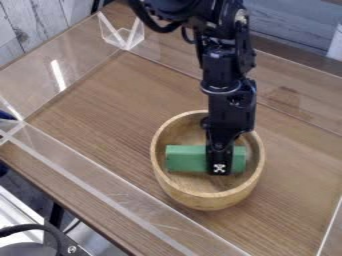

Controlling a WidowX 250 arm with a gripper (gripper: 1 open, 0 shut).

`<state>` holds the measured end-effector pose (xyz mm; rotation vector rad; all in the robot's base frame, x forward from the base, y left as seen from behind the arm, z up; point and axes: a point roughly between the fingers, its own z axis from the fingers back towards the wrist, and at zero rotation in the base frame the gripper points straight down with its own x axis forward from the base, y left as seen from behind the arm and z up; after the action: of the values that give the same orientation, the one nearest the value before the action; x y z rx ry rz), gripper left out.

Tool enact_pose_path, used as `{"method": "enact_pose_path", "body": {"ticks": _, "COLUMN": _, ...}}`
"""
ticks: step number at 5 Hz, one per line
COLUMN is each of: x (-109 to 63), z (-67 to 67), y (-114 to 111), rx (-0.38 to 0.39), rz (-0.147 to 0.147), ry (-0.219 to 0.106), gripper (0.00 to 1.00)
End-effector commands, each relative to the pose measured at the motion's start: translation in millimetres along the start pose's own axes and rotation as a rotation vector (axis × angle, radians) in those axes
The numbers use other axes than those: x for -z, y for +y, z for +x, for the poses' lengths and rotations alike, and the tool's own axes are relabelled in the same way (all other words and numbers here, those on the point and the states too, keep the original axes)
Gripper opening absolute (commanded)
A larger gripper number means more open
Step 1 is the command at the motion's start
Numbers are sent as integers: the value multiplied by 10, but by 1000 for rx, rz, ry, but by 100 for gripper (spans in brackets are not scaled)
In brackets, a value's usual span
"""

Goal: Put the green block in the brown bowl

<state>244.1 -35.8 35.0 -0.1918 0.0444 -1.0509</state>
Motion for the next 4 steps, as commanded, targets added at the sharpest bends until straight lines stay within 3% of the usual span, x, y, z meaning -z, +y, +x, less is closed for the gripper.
{"method": "enact_pose_path", "body": {"ticks": 1, "x": -97, "z": 34, "y": 100, "rx": -13, "rz": 39, "ry": -26, "gripper": 0}}
{"method": "enact_pose_path", "body": {"ticks": 4, "x": -77, "z": 46, "y": 125, "rx": -26, "rz": 41, "ry": -25, "gripper": 0}}
